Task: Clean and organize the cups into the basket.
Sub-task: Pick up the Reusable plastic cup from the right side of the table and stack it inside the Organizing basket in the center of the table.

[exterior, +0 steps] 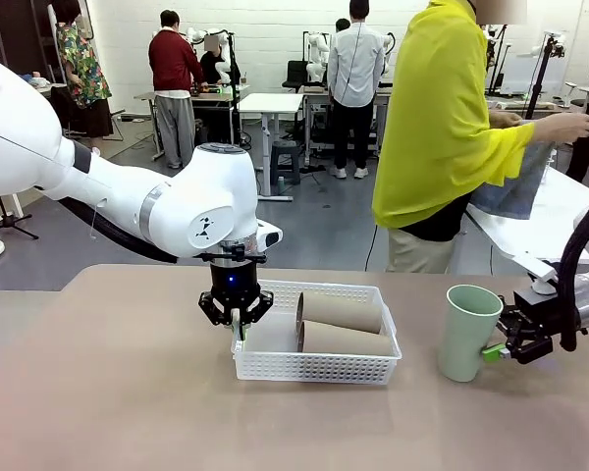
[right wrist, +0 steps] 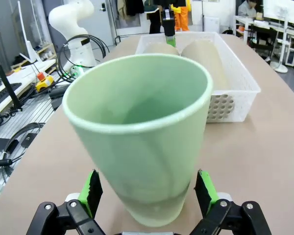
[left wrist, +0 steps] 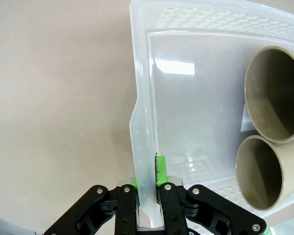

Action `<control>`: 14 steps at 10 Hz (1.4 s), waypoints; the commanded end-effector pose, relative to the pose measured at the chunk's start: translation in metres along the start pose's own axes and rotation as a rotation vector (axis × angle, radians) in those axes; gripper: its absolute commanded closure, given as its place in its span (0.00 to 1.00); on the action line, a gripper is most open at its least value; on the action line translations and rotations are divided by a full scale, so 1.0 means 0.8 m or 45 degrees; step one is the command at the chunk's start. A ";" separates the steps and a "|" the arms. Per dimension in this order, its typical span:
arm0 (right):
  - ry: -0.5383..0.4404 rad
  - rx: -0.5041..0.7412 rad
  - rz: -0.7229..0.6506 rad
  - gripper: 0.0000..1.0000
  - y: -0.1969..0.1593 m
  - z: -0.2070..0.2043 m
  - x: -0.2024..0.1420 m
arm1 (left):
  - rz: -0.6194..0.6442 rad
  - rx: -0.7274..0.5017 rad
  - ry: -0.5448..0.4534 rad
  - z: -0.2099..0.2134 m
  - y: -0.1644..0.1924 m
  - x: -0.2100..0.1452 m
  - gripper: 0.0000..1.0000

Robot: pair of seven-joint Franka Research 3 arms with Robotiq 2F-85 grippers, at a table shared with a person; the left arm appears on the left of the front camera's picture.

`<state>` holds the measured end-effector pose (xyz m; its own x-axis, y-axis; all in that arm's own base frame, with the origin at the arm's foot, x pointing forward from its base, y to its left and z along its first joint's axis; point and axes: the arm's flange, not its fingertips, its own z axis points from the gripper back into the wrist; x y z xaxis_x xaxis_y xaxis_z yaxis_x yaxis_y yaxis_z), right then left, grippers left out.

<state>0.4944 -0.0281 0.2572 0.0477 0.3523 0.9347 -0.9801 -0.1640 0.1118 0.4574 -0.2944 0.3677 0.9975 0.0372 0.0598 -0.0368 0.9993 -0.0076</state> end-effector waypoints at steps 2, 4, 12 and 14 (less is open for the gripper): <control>-0.017 0.093 0.026 0.00 -0.018 -0.025 0.007 | 0.002 -0.006 -0.008 0.003 -0.002 0.000 1.00; 0.049 0.201 0.175 0.60 -0.013 -0.029 0.008 | 0.002 -0.006 -0.008 0.003 -0.002 0.000 1.00; 0.017 -0.047 0.099 1.00 0.090 0.046 0.210 | 0.002 -0.006 -0.008 0.003 -0.002 0.000 1.00; 0.019 -0.098 0.033 1.00 0.111 0.058 0.263 | 0.002 -0.006 -0.008 0.003 -0.002 0.000 1.00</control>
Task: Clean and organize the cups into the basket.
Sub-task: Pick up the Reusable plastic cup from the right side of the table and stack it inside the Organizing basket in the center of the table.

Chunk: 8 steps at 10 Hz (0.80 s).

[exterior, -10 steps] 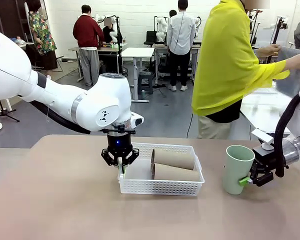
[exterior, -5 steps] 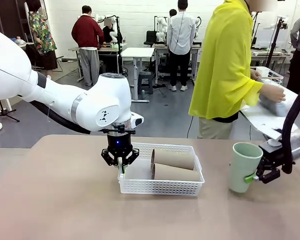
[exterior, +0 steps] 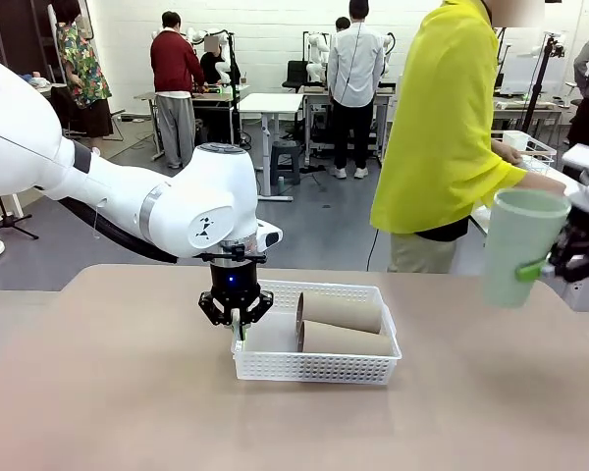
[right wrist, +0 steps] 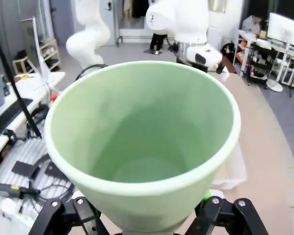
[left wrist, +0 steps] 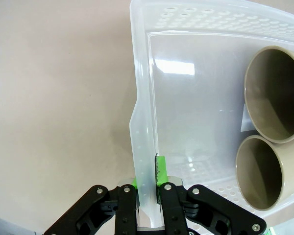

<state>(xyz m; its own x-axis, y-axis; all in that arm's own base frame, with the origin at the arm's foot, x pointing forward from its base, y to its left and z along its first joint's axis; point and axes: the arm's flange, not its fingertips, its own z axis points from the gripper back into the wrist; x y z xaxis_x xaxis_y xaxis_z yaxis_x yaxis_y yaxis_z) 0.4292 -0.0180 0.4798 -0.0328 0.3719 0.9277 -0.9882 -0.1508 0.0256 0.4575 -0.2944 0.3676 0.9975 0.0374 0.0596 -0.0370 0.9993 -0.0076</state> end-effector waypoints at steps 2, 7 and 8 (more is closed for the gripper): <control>-0.066 -0.113 -0.216 1.00 0.004 -0.011 0.009 | 0.002 -0.006 -0.008 0.004 -0.002 0.000 1.00; -0.003 -0.028 -0.042 1.00 0.007 0.005 0.021 | 0.002 -0.006 -0.008 0.004 -0.002 0.000 1.00; -0.004 -0.045 -0.068 0.16 0.008 0.004 0.022 | 0.002 -0.006 -0.008 0.004 -0.002 0.000 1.00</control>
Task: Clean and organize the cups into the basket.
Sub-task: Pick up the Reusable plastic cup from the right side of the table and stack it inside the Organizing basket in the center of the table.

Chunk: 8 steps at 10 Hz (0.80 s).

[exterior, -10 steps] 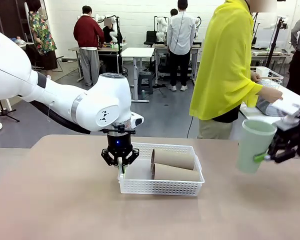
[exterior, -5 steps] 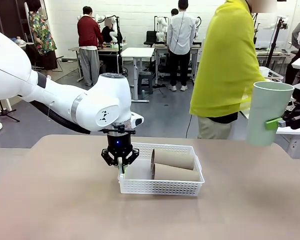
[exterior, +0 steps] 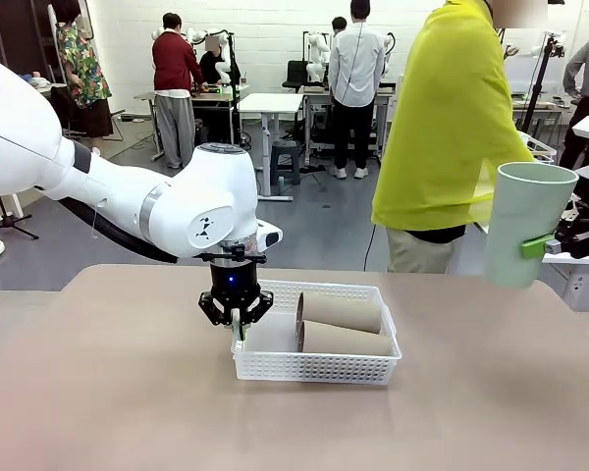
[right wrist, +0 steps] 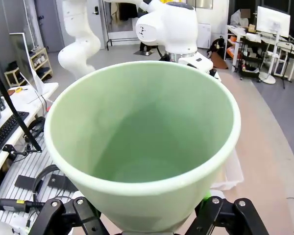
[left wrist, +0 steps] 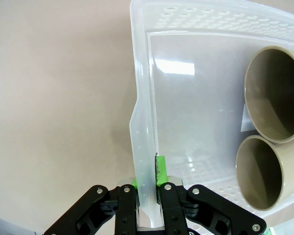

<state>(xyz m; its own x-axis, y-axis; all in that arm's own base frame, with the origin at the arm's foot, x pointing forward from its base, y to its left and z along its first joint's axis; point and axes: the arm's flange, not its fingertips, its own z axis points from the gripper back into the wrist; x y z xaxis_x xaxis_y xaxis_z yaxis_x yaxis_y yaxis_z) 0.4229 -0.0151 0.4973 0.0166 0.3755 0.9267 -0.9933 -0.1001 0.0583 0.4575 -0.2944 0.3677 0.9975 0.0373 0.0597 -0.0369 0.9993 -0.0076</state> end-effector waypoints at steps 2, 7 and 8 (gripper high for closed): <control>0.244 -0.118 -0.053 0.16 -0.012 -0.048 0.082 | 0.002 -0.006 -0.008 0.004 -0.002 0.000 1.00; 0.375 -0.202 -0.275 0.16 -0.096 -0.150 0.122 | 0.002 -0.006 -0.008 0.004 -0.002 0.000 1.00; 0.345 -0.171 -0.168 0.16 -0.057 -0.138 0.138 | 0.002 -0.006 -0.008 0.004 -0.002 0.000 1.00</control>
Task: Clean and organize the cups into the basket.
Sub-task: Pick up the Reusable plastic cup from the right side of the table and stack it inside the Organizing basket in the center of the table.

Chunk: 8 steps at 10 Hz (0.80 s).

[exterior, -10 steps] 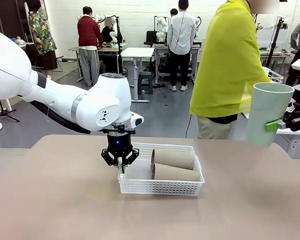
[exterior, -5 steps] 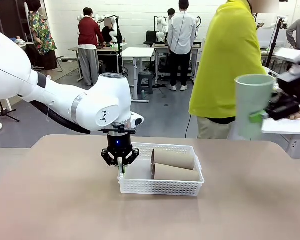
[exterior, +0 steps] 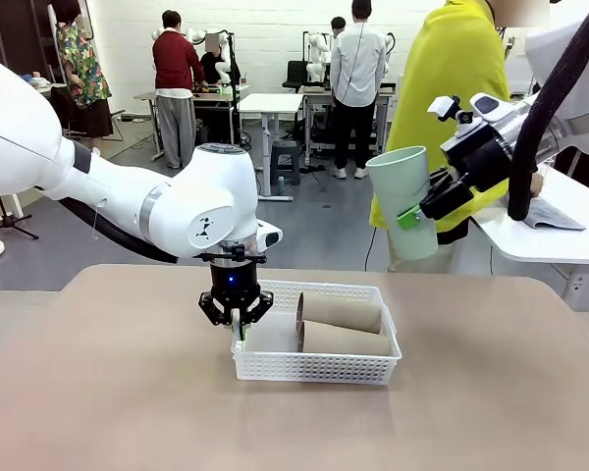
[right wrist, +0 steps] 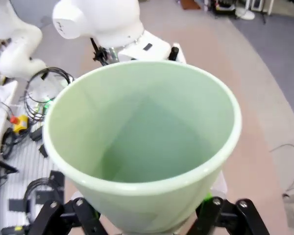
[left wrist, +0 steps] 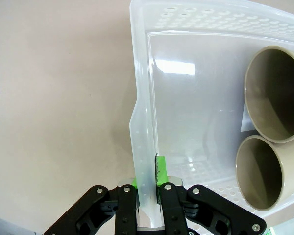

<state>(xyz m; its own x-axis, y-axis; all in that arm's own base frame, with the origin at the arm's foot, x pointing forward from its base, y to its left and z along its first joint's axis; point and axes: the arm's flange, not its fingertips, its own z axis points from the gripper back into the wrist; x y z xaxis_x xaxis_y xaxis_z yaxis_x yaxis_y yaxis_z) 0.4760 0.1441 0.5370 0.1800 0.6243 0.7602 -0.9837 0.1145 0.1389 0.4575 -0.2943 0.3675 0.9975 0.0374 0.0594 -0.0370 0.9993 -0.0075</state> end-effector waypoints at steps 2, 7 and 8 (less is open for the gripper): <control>-0.030 0.006 0.060 0.16 0.024 0.026 0.004 | 0.002 -0.007 -0.009 0.004 -0.002 0.000 1.00; -0.066 -0.340 -0.327 0.16 0.010 -0.001 -0.007 | 0.002 -0.007 -0.009 0.004 -0.002 0.000 1.00; -0.055 -0.339 -0.395 0.16 0.010 -0.006 -0.004 | 0.002 -0.007 -0.009 0.004 -0.002 0.000 1.00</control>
<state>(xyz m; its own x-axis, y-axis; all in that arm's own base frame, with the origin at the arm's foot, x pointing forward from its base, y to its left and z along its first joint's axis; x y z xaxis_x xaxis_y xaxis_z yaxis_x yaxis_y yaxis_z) 0.4765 0.1287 0.5319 0.4108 0.5300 0.7419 -0.8782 0.4487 0.1658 0.4574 -0.2944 0.3676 0.9975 0.0372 0.0596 -0.0368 0.9993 -0.0075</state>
